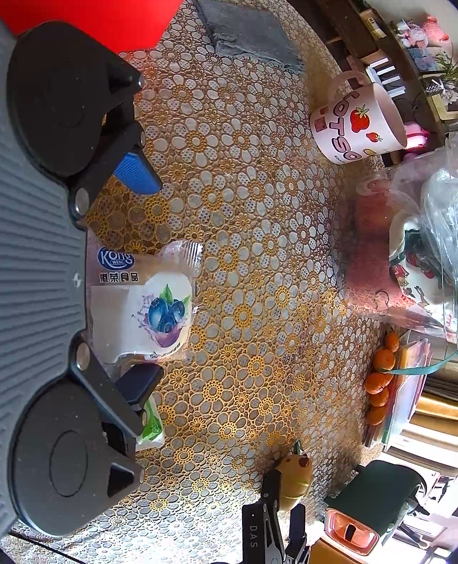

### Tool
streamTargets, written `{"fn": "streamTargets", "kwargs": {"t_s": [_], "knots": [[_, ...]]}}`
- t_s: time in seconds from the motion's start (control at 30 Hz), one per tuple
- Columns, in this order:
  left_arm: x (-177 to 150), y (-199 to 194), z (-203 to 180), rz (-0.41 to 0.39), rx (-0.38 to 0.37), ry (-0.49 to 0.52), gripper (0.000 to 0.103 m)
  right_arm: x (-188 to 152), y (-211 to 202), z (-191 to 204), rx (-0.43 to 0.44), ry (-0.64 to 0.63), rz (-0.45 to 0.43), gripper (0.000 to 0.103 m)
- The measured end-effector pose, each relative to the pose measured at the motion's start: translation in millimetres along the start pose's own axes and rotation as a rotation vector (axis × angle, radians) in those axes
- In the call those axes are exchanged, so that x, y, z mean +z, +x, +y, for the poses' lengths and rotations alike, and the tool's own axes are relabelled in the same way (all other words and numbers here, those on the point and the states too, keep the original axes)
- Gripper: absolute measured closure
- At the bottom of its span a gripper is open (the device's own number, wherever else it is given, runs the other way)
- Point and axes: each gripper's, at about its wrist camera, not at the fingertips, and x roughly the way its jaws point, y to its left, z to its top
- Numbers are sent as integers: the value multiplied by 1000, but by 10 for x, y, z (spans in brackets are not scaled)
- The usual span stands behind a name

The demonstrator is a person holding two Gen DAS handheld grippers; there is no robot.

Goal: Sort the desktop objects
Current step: 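Grasp the white blueberry bread packet with left tool while right tool grasps the yellow pig toy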

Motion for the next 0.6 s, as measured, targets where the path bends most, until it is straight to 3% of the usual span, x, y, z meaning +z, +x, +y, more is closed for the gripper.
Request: {"fn": "streamTargets", "kwargs": {"t_s": [0.23,0.33,0.53,0.6], "knots": [[-4,21,-19,4,-7,7,2,-22,137,-25,-8,33,24,16],[-10,22,-46,9,-16,20,7,-38,144,-8,-12,32,28,21],[-36,-16,-72,11,-17,26,28,-50,129,30,-8,41,40,41],[-35,-40,-70,9,-16,19,42,-45,109,53,-13,38,38,47]]}}
